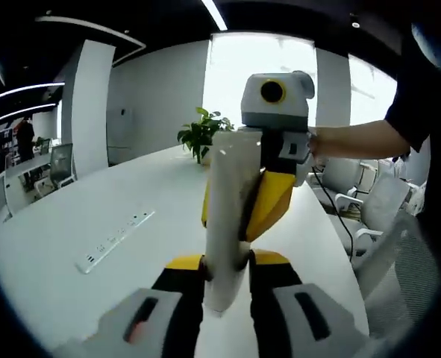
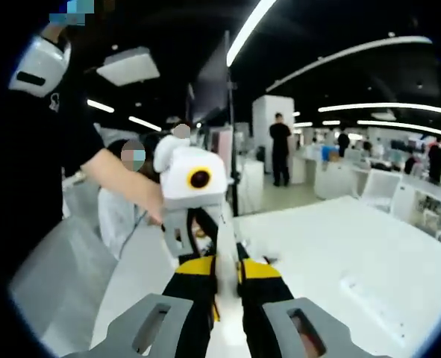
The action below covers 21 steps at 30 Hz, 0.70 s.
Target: Arrange the skincare products in the storage area until every visible bottle or jar stands upright without overlapping.
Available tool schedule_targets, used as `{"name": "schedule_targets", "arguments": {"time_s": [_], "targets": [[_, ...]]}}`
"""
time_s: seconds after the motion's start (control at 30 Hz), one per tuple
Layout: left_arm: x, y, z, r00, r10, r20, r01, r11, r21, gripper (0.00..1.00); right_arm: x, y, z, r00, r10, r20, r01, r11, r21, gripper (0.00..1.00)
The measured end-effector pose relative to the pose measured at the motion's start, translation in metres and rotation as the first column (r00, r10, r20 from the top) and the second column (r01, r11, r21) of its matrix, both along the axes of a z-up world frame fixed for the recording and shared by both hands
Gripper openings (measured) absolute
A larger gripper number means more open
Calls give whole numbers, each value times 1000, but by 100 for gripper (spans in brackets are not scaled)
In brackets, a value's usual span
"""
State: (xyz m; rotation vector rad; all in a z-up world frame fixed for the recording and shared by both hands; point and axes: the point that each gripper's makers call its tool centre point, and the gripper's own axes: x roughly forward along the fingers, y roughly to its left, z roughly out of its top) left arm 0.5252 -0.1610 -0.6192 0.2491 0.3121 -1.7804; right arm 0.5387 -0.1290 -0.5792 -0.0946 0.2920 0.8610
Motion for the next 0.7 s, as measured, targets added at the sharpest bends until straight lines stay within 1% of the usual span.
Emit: {"name": "schedule_targets", "arguments": {"time_s": [0.13, 0.2, 0.27, 0.37, 0.43, 0.53, 0.7], "targets": [[6, -7, -12, 1000, 8, 19, -8, 1000, 19, 23, 5, -6, -13, 1000, 7, -14, -7, 1000, -20, 5], [9, -10, -17, 1000, 13, 18, -14, 1000, 27, 23, 7, -9, -17, 1000, 10, -16, -10, 1000, -27, 5], [13, -13, -23, 999, 29, 27, -30, 999, 35, 23, 10, -12, -23, 1000, 14, -18, -15, 999, -36, 5], [17, -18, -31, 998, 44, 36, -46, 998, 47, 23, 13, -16, -33, 999, 36, -39, -38, 998, -59, 5], [20, -20, -38, 998, 63, 26, -64, 997, 50, 23, 17, -18, -38, 998, 33, -46, -36, 997, -71, 5], [27, -22, -47, 995, 101, -4, -100, 994, 48, 22, 23, -20, -47, 998, 26, -60, -31, 996, -88, 6], [35, -28, -60, 993, 113, -30, -111, 991, 70, 22, 31, -25, -60, 997, 13, -82, -20, 995, -95, 6]]}}
